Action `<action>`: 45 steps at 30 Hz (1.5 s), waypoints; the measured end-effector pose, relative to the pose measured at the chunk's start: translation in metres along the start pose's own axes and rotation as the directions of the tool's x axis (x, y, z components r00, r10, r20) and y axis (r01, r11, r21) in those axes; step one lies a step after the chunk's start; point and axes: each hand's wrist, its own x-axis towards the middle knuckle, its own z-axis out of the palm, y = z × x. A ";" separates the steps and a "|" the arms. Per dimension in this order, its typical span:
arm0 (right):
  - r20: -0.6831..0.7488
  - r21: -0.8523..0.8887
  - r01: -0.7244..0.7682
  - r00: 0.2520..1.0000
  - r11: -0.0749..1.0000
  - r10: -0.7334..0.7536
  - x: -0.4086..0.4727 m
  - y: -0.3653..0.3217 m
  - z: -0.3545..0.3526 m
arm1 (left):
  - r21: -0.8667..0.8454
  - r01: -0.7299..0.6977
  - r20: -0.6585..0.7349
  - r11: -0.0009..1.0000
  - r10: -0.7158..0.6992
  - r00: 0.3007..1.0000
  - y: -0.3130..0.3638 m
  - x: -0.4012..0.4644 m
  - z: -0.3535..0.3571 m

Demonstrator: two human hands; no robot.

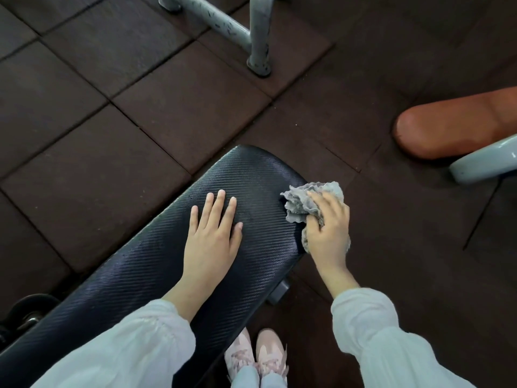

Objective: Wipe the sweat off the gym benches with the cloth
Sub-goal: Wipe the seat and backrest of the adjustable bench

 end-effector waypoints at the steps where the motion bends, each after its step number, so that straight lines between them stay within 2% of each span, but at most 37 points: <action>1: 0.036 -0.022 0.078 0.996 0.997 -0.077 -0.008 0.001 -0.002 | -0.001 0.006 0.005 1.000 -0.006 1.000 0.001 0.000 0.000; 4: 0.157 -0.029 0.313 0.939 0.949 -0.305 -0.035 0.011 -0.013 | 0.000 0.022 0.001 1.000 -0.022 1.000 0.003 0.000 0.000; 6: 0.200 0.015 0.373 0.908 0.928 -0.368 -0.036 0.019 -0.020 | -0.006 0.027 0.004 1.000 -0.027 1.000 0.004 0.000 -0.001; 7: 0.188 0.025 0.353 0.917 0.935 -0.351 -0.032 0.019 -0.022 | -0.008 0.022 -0.001 1.000 -0.022 1.000 0.003 0.000 -0.001; 8: 0.149 0.039 0.270 0.950 0.962 -0.273 -0.026 0.019 -0.022 | -0.009 0.015 -0.004 1.000 -0.015 1.000 0.003 0.000 -0.001; 10: 0.046 0.130 -0.072 0.997 0.989 0.066 -0.008 0.015 -0.014 | -0.009 0.009 0.004 1.000 -0.009 1.000 0.002 -0.001 -0.001; 12: -0.006 0.201 -0.345 0.936 0.917 0.353 0.009 0.012 -0.006 | -0.010 0.011 -0.015 1.000 -0.012 1.000 0.001 -0.001 0.000; 15: -0.006 0.123 -0.404 0.913 0.906 0.408 0.019 0.012 -0.007 | -0.013 0.018 0.022 1.000 -0.018 1.000 0.004 -0.001 -0.001; 16: -0.009 0.036 -0.372 0.928 0.928 0.372 0.019 0.009 -0.010 | -0.017 0.026 0.035 1.000 -0.026 0.999 0.004 -0.001 -0.001; 18: -0.020 -0.121 -0.141 0.990 0.983 0.140 0.015 -0.004 -0.017 | -0.041 0.075 0.066 0.996 -0.072 0.995 0.009 -0.003 -0.008; 20: 0.086 -0.157 0.045 0.996 0.986 -0.032 0.009 -0.028 -0.018 | -0.093 0.159 0.089 0.983 -0.151 0.985 0.013 -0.009 -0.018; 22: 0.233 -0.148 0.193 0.960 0.970 -0.156 0.004 -0.057 -0.015 | -0.101 0.214 0.105 0.972 -0.204 0.973 0.016 -0.020 -0.029; 24: 0.366 -0.183 0.359 0.889 0.915 -0.276 -0.007 -0.082 -0.012 | -0.102 0.231 0.107 0.968 -0.220 0.970 0.019 -0.038 -0.044; 26: 0.443 -0.206 0.471 0.827 0.858 -0.347 -0.019 -0.101 -0.013 | -0.110 0.274 0.104 0.955 -0.263 0.959 0.018 -0.055 -0.063; 30: 0.530 -0.185 0.535 0.761 0.825 -0.375 -0.051 -0.145 -0.022 | -0.133 0.424 0.117 0.896 -0.411 0.904 0.008 -0.094 -0.107; 34: 0.590 -0.094 0.610 0.671 0.787 -0.449 -0.097 -0.202 -0.029 | -0.146 0.547 0.050 0.825 -0.546 0.837 -0.017 -0.155 -0.149; 42: 0.672 0.143 0.788 0.367 0.599 -0.643 -0.236 -0.310 -0.037 | -0.044 0.742 -0.020 0.669 -0.743 0.669 -0.058 -0.319 -0.220; 45: 0.699 0.248 0.806 0.236 0.538 -0.675 -0.296 -0.346 -0.047 | -0.047 0.826 -0.015 0.561 -0.827 0.561 -0.059 -0.387 -0.241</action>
